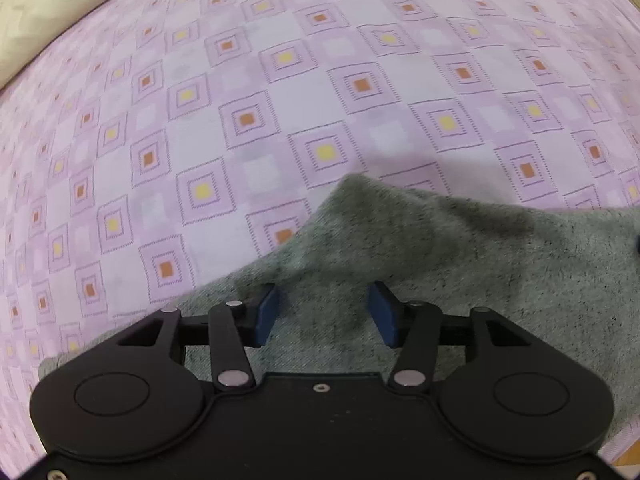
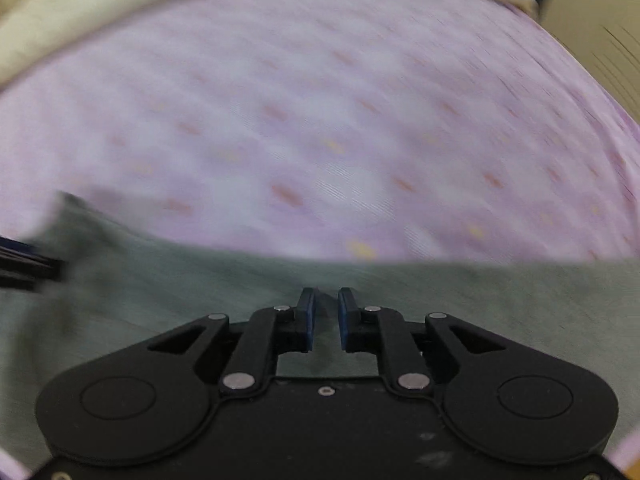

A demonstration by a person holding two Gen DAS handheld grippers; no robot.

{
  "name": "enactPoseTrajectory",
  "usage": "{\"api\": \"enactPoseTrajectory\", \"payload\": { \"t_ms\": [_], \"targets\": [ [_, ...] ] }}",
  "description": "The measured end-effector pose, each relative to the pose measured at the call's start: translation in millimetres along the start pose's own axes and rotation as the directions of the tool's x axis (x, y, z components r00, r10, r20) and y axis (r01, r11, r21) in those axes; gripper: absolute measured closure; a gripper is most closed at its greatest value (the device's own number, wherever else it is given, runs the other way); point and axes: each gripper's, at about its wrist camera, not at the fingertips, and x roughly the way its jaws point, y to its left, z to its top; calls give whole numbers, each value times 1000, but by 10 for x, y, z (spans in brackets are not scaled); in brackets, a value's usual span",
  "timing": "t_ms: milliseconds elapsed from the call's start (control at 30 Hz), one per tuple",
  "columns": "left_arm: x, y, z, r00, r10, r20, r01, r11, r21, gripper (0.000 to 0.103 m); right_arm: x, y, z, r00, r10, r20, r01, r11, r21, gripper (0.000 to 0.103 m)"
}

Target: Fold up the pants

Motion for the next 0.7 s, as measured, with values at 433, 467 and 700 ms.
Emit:
{"api": "enactPoseTrajectory", "payload": {
  "t_ms": [433, 467, 700],
  "targets": [
    [-75, -203, -5, 994, 110, -14, -111, 993, -46, 41, -654, -1757, -303, 967, -180, 181, 142, 968, 205, 70],
    [-98, -254, -9, 992, 125, -18, -126, 991, -53, 42, -650, -1948, -288, 963, -201, 178, 163, 964, 209, 69],
    [-78, -493, 47, 973, 225, -51, -229, 969, -89, 43, -473, -2870, -48, 946, -273, 177, 232, 947, 221, 65]
  ]
}}
